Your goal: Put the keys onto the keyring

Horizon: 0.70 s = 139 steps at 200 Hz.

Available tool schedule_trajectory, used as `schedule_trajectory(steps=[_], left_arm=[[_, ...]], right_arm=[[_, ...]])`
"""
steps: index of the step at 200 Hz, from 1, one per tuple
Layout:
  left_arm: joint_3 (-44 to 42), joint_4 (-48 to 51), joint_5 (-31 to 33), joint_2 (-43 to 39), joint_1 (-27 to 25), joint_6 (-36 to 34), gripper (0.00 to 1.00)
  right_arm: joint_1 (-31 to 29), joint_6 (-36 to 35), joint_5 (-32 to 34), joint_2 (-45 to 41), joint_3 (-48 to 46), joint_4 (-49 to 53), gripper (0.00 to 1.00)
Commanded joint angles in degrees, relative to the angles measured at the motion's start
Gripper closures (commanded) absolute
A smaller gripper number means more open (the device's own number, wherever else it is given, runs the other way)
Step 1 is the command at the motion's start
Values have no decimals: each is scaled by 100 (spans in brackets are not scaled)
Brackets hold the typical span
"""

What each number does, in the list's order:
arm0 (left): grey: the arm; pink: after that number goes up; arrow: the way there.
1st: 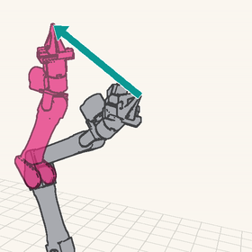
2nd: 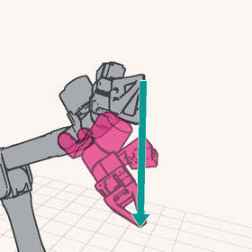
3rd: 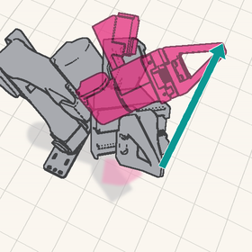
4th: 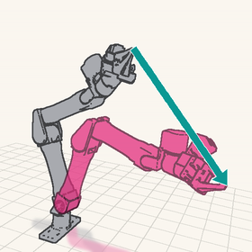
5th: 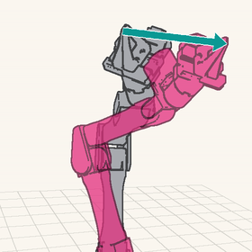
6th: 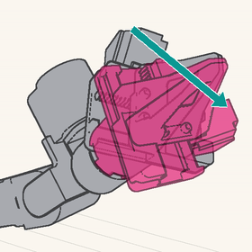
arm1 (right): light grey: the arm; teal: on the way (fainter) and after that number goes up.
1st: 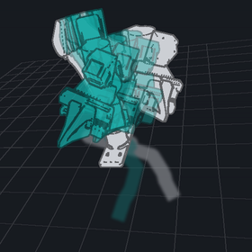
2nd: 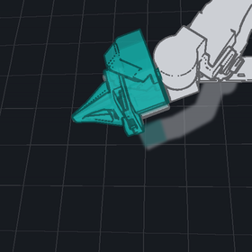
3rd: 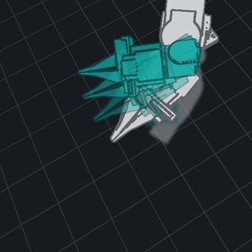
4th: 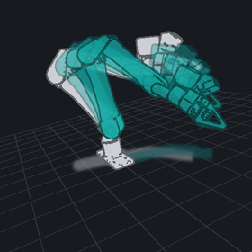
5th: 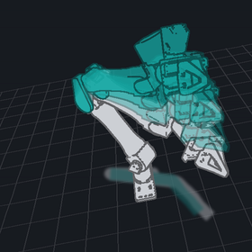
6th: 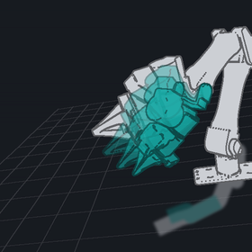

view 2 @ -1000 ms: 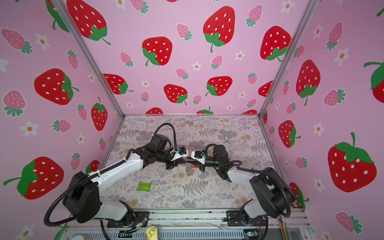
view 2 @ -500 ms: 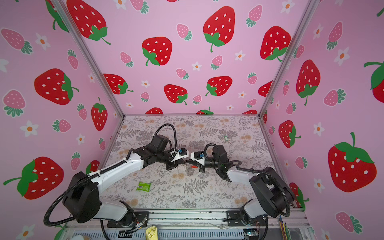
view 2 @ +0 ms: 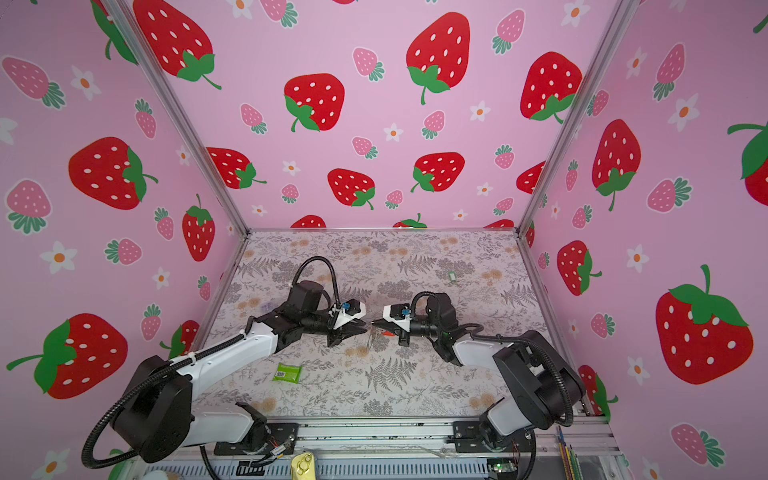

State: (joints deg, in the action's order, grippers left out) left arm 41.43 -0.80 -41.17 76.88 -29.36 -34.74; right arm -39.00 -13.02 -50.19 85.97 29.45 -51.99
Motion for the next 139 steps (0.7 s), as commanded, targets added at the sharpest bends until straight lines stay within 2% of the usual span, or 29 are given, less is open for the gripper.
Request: schedule_trajectory(steps=[1, 78, 110, 124, 129, 139], left_arm=[[-189, -1025, -438, -48, 36, 291, 77], [-285, -1640, -574, 102, 41, 600, 78], [-217, -1490, -636, 149, 36, 498, 88], [-136, -1309, -640, 139, 36, 413, 95], [-101, -1229, -647, 127, 36, 381, 100], [-24, -1056, -639, 87, 36, 293, 100]], right_arm=[[-15, 157, -197, 68, -76, -393, 100], [-20, 213, -257, 209, -59, -538, 100], [-20, 230, -239, 227, -53, -561, 100], [-19, 221, -225, 219, -57, -520, 100], [-20, 221, -201, 218, -56, -494, 98], [-15, 221, -131, 180, -63, -443, 90]])
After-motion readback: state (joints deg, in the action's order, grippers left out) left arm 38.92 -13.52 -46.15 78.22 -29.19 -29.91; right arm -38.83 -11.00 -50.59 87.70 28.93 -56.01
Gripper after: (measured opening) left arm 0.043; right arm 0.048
